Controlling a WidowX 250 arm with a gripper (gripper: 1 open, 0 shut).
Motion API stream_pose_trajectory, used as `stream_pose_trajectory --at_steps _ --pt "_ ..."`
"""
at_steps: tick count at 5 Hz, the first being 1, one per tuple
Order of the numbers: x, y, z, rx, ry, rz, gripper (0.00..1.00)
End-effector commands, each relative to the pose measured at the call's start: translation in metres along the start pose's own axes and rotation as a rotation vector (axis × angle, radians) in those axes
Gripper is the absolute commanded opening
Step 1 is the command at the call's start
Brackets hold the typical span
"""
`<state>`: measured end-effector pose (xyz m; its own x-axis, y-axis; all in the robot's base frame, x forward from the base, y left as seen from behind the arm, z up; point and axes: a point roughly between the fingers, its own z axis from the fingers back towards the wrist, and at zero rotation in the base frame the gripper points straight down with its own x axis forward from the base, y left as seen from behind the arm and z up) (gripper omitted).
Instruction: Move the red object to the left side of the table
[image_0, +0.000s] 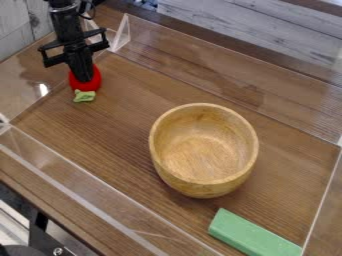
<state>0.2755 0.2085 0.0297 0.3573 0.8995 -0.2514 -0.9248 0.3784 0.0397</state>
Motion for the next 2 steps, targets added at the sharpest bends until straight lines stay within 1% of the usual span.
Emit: stream_pose_trajectory --at_steps 1,2 --pt "0.0013 0.0096 0.0039 0.009 0.003 0.035 1.00" --pt "0.0005 0.0106 0.0075 0.017 0.001 0.035 1.00"
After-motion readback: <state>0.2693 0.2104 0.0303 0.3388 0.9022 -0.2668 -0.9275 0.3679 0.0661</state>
